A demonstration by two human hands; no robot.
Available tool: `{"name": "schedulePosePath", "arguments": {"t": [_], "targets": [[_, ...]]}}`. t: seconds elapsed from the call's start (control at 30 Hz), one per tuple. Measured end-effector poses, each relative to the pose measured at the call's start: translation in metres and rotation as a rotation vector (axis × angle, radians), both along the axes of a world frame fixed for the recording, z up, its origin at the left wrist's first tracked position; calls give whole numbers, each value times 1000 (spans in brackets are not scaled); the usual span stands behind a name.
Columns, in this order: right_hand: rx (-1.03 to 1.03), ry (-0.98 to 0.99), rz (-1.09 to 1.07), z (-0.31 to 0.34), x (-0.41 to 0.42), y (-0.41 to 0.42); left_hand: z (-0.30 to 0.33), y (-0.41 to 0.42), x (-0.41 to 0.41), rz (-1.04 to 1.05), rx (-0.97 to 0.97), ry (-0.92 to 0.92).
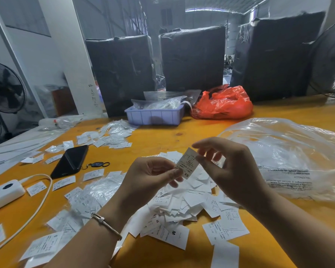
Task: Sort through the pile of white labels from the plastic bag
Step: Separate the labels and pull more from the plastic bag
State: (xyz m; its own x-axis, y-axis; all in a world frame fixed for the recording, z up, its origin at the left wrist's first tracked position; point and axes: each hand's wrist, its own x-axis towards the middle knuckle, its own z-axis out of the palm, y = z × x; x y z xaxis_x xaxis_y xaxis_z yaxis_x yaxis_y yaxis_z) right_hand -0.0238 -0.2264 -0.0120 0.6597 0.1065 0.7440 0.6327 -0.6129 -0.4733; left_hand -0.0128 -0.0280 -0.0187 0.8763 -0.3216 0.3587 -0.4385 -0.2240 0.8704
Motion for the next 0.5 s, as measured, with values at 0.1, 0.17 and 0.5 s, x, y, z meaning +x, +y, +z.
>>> {"name": "schedulePosePath", "arguments": {"t": [0.1,0.17,0.5], "targets": [[-9,-2,34,0,-1,2,-1,-1,0,-2,-5,11],[-25,19,75,-1,-2,3,-1,-2,0,-5,-20,15],[75,266,280,-2,1,1,-2,-1,1,18,-35,30]]}}
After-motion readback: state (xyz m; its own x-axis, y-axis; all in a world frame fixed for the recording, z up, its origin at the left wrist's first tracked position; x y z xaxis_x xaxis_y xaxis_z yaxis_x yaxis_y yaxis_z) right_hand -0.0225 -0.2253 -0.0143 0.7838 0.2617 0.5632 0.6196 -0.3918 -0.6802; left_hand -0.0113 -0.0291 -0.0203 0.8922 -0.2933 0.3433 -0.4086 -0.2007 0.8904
